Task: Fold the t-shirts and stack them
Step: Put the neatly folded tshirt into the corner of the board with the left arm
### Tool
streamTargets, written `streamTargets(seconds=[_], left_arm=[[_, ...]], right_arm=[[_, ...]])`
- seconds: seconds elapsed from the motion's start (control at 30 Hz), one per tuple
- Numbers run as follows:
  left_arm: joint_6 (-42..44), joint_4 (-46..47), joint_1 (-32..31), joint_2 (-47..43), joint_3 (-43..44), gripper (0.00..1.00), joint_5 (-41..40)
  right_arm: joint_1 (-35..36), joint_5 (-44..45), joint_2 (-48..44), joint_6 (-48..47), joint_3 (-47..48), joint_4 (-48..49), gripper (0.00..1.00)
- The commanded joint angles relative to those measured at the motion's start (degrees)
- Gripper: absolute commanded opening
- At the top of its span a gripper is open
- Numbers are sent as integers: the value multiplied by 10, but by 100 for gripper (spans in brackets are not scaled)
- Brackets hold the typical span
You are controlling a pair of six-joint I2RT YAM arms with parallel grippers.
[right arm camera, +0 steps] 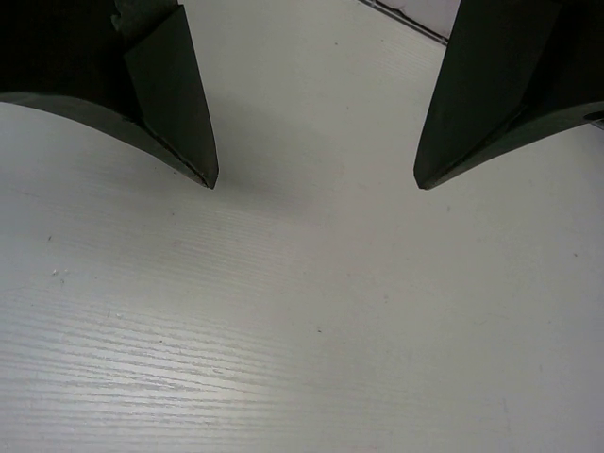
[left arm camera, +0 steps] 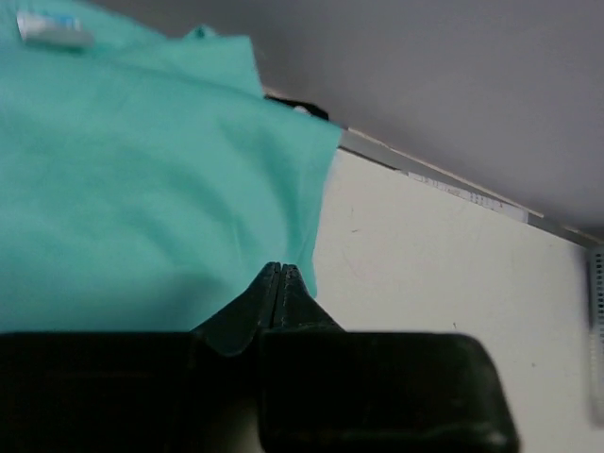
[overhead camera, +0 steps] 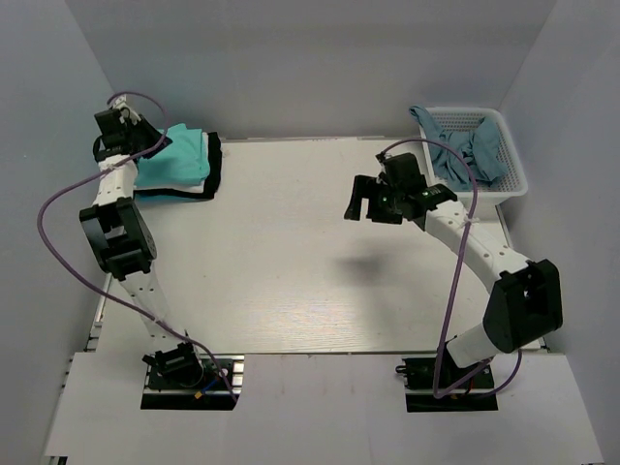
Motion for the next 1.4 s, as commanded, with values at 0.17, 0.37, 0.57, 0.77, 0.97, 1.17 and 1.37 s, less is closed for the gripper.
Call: streamTargets(seconds=[0.17, 0.37, 0.57, 0.77, 0.97, 1.17, 1.37], left_arm=[[-131, 223, 49, 72, -110, 0, 207], [-174, 250, 60, 178, -24, 0, 307], [-123, 193, 60, 152, -6, 0, 295], [-10, 60, 53, 43, 10, 97, 228], [57, -14, 25, -136, -91, 100, 193], [78, -178, -41, -315, -160, 100, -22], [64, -274, -59, -545, -269, 100, -168]], right_arm=[[1, -3, 31, -7, 46, -16, 90], [0, 3, 43, -10, 60, -17, 90], [0, 1, 36, -11, 64, -18, 90], [1, -21, 12, -18, 48, 2, 90], [3, -71, -26, -35, 20, 16, 90], [0, 2, -104, -22, -33, 14, 90], [1, 74, -190, 0, -70, -35, 90]])
